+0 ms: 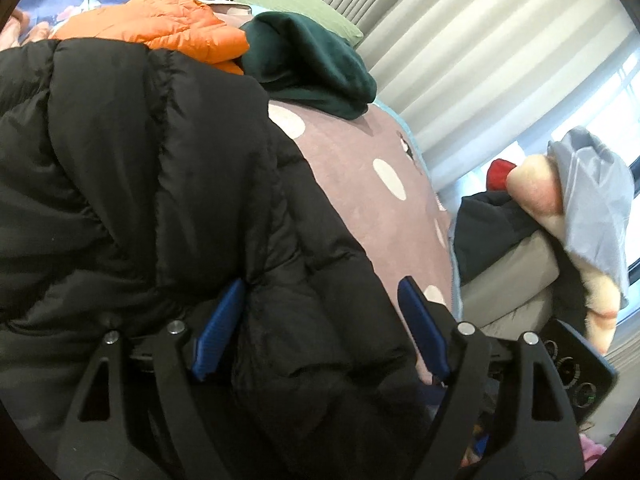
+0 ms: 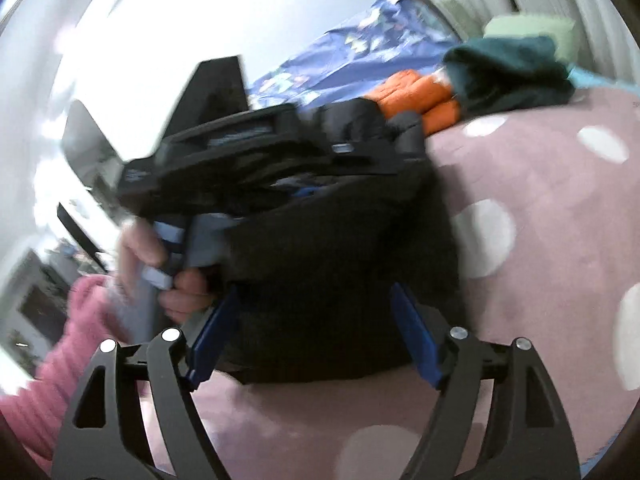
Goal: Fold large clothes
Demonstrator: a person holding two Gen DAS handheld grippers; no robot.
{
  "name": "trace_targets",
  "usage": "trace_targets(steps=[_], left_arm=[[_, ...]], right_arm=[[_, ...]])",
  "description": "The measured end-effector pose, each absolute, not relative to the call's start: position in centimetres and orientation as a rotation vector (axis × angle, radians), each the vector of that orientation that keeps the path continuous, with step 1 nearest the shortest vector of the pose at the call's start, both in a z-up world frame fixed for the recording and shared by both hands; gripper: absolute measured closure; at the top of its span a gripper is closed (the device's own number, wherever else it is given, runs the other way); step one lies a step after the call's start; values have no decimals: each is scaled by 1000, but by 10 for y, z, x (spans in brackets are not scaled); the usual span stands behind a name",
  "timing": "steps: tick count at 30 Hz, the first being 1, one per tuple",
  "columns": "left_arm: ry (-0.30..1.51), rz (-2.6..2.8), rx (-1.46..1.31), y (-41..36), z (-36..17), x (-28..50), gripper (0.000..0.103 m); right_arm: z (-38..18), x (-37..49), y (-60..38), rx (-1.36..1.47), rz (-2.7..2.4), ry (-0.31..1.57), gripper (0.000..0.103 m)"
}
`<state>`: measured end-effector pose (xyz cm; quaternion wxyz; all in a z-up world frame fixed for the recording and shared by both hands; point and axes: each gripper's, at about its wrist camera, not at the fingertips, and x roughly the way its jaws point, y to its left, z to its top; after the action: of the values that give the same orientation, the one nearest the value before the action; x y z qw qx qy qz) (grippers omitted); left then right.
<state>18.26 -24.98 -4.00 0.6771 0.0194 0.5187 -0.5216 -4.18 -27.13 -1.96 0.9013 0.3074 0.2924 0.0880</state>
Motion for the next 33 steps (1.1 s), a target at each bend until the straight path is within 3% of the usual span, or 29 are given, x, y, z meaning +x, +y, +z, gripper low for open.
trace_targets(steps=[4,5,7,8,15,19,23,30,33], left_arm=[[1159,-1181,65,-256,-42,182,23],[1161,-1184,62,-258,-42,182,23],[1163,-1176,56,-259,-42,185,23],[1153,-1168,55,-256,-39,187,25],[903,-991,117,-210,5,202,63],[790,-827,303,-203,-7,214,68],[755,-765,458,-212,-54,216,66],[801,-769,430,-213,-69,228,66],[781,-763,436,-211,-72,226,66]], right_arm=[[-13,-44,-264,575,142,594,22],[-12,-44,-264,551,84,596,34],[-21,-37,-275,544,-26,608,84],[-31,-36,-287,614,-24,609,88],[-79,-47,-325,824,-7,666,88],[-82,-46,-320,798,15,680,84],[-82,-41,-313,749,-3,694,79],[-88,-39,-313,725,-31,709,79],[-77,-42,-308,646,-55,716,71]])
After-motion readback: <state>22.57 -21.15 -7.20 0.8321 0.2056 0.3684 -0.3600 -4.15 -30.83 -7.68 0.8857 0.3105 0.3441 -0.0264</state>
